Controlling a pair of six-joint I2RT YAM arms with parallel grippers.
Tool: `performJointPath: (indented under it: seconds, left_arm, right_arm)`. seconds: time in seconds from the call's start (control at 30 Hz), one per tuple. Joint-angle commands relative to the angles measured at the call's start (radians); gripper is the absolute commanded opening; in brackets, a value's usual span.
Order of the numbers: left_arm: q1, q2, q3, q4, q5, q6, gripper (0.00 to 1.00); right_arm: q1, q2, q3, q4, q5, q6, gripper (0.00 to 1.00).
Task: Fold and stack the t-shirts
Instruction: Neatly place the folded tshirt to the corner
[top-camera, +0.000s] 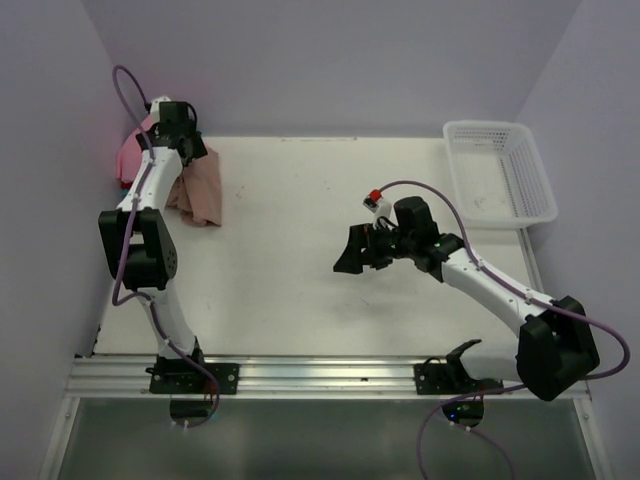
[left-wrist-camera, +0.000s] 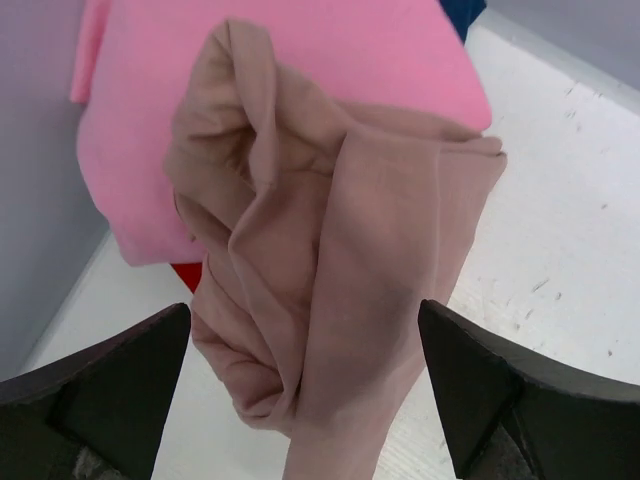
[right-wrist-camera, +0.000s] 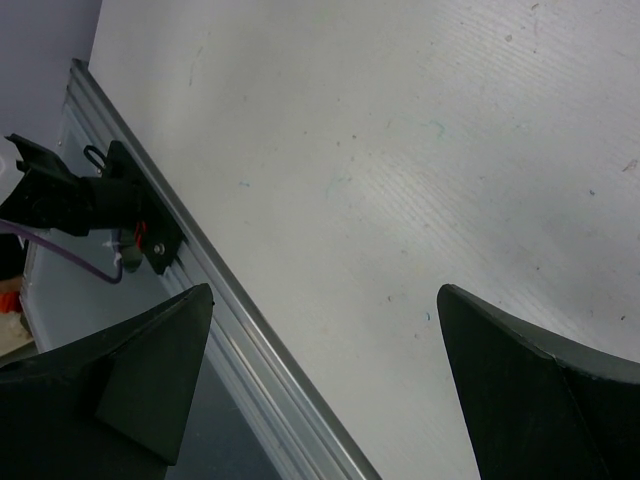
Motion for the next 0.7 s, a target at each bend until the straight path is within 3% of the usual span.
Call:
performJointPath:
  seconds: [0.0, 0.13, 0.33, 0.67]
  left_arm:
    - [0.002, 0.001, 0.084, -0.015, -0.052, 0.061, 1.00]
    - [0.034, 0.087, 0.095, -0.053, -0.035, 0.057, 1.00]
    - [0.104, 0.124, 0.052, -0.042, 0.109, 0.049, 1.00]
    - [0.098, 0.067, -0.071, 0.041, 0.470, 0.095, 1.00]
  right_arm:
    - [0.001, 0.020, 0.000, 0.054, -0.027, 0.001, 0.99]
    - [0.002, 0.027, 0.017, 0.039, -0.028, -0.005, 0.99]
    - [0.001, 0.004, 0.008, 0.033, -0.019, -0.008, 0.99]
    - [0.001, 0.005, -0.024, 0.094, -0.027, 0.025, 0.99]
